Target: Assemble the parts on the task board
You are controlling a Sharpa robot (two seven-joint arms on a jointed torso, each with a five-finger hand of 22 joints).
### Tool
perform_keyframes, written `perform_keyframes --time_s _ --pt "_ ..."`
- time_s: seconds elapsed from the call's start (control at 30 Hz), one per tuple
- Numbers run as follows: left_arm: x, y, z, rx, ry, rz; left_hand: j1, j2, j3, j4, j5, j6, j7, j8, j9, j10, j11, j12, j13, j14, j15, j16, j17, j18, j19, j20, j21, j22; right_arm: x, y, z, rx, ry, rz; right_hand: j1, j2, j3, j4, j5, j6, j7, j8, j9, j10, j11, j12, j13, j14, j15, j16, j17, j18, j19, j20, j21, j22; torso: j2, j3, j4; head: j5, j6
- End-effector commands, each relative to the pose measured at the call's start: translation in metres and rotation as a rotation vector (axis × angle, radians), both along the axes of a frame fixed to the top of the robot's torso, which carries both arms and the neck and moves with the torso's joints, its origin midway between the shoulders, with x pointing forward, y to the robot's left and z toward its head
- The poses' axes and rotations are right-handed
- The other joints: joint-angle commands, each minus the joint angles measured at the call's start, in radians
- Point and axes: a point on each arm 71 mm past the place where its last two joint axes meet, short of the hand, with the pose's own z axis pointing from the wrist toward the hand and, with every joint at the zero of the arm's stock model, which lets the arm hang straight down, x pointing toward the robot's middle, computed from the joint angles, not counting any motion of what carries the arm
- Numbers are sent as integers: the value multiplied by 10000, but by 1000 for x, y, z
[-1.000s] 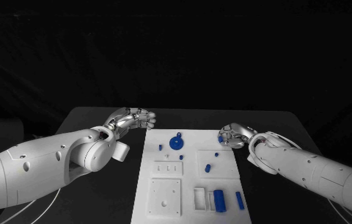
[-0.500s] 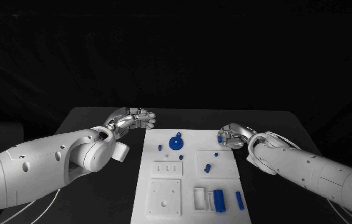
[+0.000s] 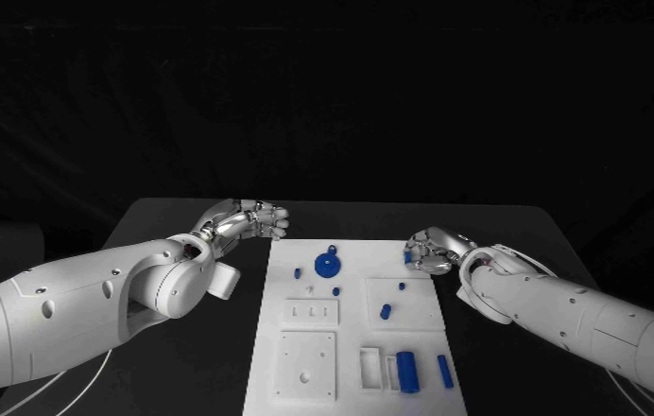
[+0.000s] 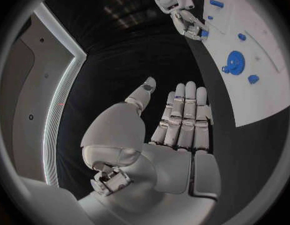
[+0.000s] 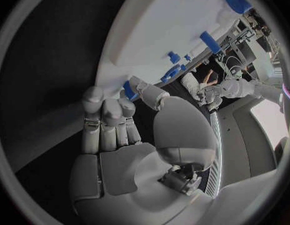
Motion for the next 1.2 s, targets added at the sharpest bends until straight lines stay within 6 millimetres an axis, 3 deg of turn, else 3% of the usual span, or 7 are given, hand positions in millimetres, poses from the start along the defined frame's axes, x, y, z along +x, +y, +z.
perform_keyframes --time_s 0.03,0.3,0.4,0.57,0.63,0.87,1.2 --pt "0 -3 0 114 -36 -153 -96 55 48 11 21 27 28 -28 -5 81 -25 -46 7 81 -33 -25 21 198 -52 10 75 -4 -1 1 1 -86 -114 -238 -106 37 48 35 -44 1604 -232 70 45 -245 -305 44 13 7 -76 -12 11 613 -11 -62 38 146 -3 -3 2 -4 -3" --pt "3 -4 -2 736 157 -19 -754 -88 -58 154 164 316 -131 88 50 558 -241 108 135 821 -415 497 406 275 548 -308 525 166 0 10 15 -599 -91 -157 -99 22 125 18 -50 1587 -237 88 124 -233 -312 37 11 17 -85 -12 18 613 7 -76 36 141 -24 -21 -13 -6 48" --pt "5 -3 -4 1059 586 -119 -1229 -245 -183 336 -73 579 -242 196 106 1063 -486 351 328 1228 -675 962 691 314 903 -523 850 310 2 17 27 -824 -156 -29 -103 4 162 13 -52 1584 -238 98 162 -226 -313 34 11 22 -87 -12 22 613 17 -82 36 140 -31 -16 -29 -6 88" --pt "15 -3 5 2210 756 -164 -1950 -490 -470 668 -121 620 -273 180 127 1402 -663 519 530 1603 -1015 1744 1182 361 1231 -776 1241 429 1 34 42 -1278 -29 377 -100 -19 230 5 -50 1579 -243 110 218 -215 -316 30 10 31 -86 -12 27 613 31 -86 35 137 -81 -21 -44 9 118" --pt "18 -5 9 2918 988 -371 -1961 -483 -460 690 -115 776 -360 236 162 1838 -862 784 760 1839 -1257 2358 1574 381 1482 -930 1577 449 0 45 46 -1495 -51 541 -100 -23 257 3 -51 1574 -241 110 236 -214 -316 26 10 32 -86 -13 28 613 33 -86 34 136 -124 -19 -50 42 124" --pt "23 -18 23 3978 1444 -1013 -1811 -247 -458 513 -104 1030 -571 180 168 2434 -1169 1634 1655 2023 -1777 3895 2500 365 1914 -1395 2724 445 -8 80 61 -2158 -539 1064 -113 -34 306 12 -54 1571 -243 113 273 -204 -316 21 7 39 -83 -13 31 613 45 -81 36 135 -289 -9 -71 157 143" --pt "25 -43 16 5371 2168 -1694 -2552 -663 -531 1117 -108 1034 -670 -56 110 2204 -1295 2799 2833 2057 -2114 4898 2821 322 1942 -1812 3646 402 -24 134 72 -2058 -1090 1832 -111 -114 493 34 -54 1588 -251 115 382 -152 -321 7 -3 75 -79 -4 40 613 103 -52 53 134 -537 -18 -99 358 93"
